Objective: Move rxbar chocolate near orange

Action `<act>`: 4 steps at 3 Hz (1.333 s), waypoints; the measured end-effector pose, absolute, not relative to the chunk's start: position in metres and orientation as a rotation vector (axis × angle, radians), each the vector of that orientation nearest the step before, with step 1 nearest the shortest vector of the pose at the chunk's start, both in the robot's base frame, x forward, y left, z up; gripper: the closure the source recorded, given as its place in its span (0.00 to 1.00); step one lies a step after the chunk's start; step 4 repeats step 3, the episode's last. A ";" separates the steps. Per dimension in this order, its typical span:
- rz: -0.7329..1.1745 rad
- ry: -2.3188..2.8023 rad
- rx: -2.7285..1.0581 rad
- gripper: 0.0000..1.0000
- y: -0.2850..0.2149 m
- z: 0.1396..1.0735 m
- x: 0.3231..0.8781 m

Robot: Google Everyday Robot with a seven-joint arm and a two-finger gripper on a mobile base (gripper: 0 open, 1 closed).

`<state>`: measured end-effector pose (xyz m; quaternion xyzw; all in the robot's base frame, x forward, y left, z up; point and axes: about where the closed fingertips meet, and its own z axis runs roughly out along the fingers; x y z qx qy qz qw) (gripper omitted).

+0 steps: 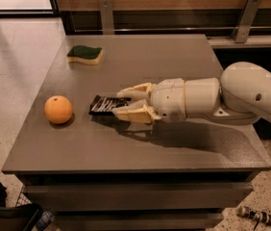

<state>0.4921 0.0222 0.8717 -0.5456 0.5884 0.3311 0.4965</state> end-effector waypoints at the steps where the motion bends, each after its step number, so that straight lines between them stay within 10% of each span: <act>1: 0.804 1.422 -1.327 0.06 0.025 0.872 0.491; 4: 0.805 1.420 -1.330 0.00 0.026 0.873 0.490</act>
Offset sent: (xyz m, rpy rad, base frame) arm -0.0007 0.0017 0.0004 -0.0006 -0.0008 0.0033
